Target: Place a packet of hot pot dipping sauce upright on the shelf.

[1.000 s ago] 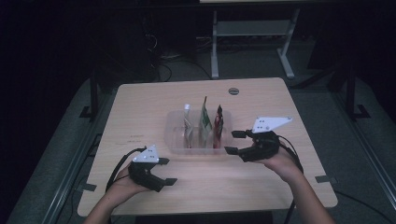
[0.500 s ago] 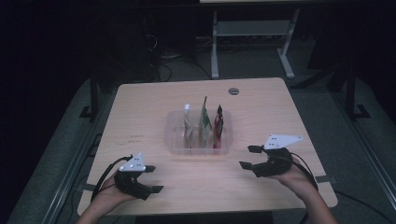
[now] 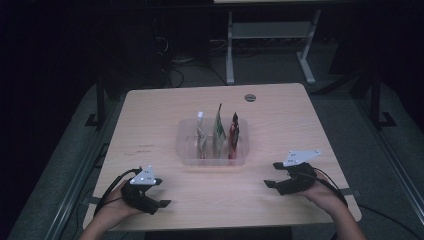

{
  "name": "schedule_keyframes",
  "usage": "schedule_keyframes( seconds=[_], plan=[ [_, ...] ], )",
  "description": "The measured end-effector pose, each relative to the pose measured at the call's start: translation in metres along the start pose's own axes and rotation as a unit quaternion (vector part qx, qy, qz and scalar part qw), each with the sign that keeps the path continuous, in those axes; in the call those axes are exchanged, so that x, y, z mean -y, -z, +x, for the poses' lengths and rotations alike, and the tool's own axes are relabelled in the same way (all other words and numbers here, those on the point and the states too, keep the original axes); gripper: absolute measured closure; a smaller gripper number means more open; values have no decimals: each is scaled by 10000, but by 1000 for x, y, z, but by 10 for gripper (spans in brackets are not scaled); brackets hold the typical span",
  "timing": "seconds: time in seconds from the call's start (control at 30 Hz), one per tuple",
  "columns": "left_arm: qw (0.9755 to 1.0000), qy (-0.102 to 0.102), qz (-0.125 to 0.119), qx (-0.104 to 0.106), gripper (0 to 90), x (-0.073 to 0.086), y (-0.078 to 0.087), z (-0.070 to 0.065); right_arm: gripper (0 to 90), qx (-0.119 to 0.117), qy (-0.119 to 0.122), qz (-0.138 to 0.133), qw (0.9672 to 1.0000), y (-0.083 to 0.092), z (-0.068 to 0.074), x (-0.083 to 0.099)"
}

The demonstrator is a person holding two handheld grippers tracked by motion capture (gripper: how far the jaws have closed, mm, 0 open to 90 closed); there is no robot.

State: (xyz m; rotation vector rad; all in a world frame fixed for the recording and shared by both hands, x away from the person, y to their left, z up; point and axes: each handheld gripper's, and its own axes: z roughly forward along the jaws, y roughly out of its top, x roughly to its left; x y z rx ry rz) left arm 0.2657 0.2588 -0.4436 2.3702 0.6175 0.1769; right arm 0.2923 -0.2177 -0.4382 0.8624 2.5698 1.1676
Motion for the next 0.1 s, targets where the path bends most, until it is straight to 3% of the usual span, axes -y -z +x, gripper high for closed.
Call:
schedule_keyframes(
  seconds=[0.1],
  plan=[
    [10000, -41, 24, 27, 199, 0, -1, 0, 266, 12, 20, -8, 10000, 0, 1, -1]
  ],
)
